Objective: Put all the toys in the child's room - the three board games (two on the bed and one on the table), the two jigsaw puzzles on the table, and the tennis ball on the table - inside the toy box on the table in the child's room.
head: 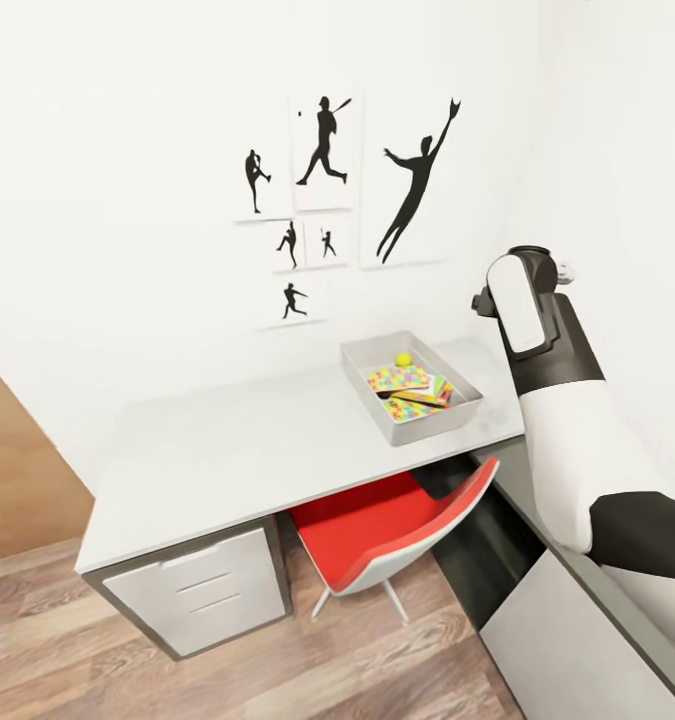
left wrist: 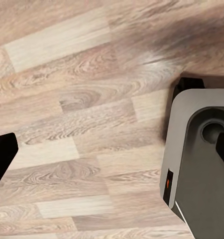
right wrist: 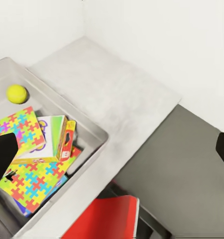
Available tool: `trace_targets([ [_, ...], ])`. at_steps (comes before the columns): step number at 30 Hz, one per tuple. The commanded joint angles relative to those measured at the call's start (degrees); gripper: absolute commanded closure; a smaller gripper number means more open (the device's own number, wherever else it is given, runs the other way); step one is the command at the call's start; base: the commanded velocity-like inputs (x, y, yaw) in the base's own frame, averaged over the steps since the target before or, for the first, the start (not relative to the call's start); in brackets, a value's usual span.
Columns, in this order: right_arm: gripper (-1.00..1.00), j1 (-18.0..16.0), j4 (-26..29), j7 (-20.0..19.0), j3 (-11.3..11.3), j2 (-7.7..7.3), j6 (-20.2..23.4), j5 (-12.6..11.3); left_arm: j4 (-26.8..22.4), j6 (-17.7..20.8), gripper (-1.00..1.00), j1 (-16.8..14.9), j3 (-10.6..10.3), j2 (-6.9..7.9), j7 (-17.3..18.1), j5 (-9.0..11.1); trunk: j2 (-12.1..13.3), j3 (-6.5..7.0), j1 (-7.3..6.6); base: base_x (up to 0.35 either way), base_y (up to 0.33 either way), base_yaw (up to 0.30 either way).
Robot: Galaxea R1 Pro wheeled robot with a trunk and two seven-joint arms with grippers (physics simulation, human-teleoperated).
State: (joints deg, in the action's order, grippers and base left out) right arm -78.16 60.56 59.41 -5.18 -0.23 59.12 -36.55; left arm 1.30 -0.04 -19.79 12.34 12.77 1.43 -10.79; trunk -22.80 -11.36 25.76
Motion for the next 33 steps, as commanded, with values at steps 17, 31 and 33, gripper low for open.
trace_targets([
  [17, -1.00, 0.5, -0.2, 0.3, 0.0, -0.45, 0.3, -0.6, 0.1, -0.1, -1.00, 0.0, 0.5, 0.07, 0.1, -0.5, -0.1, 1.44, 0.03, -0.112, 0.161, -0.040],
  [31, -1.00, 2.1, -0.3, 0.2, 0.1, -2.76, 0.3, -0.8, 0.1, -0.1, -1.00, 0.0, 0.5, -0.01, 0.1, -0.5, -0.1, 2.71, 0.03, -0.038, 0.012, -0.119],
  [33, -1.00, 2.1, -0.3, 0.2, 0.1, -2.89, 0.3, -0.8, 0.1, -0.1, -1.00, 0.0, 0.5, -0.02, 0.1, -0.5, -0.1, 2.90, 0.03, -0.036, 0.028, -0.128],
])
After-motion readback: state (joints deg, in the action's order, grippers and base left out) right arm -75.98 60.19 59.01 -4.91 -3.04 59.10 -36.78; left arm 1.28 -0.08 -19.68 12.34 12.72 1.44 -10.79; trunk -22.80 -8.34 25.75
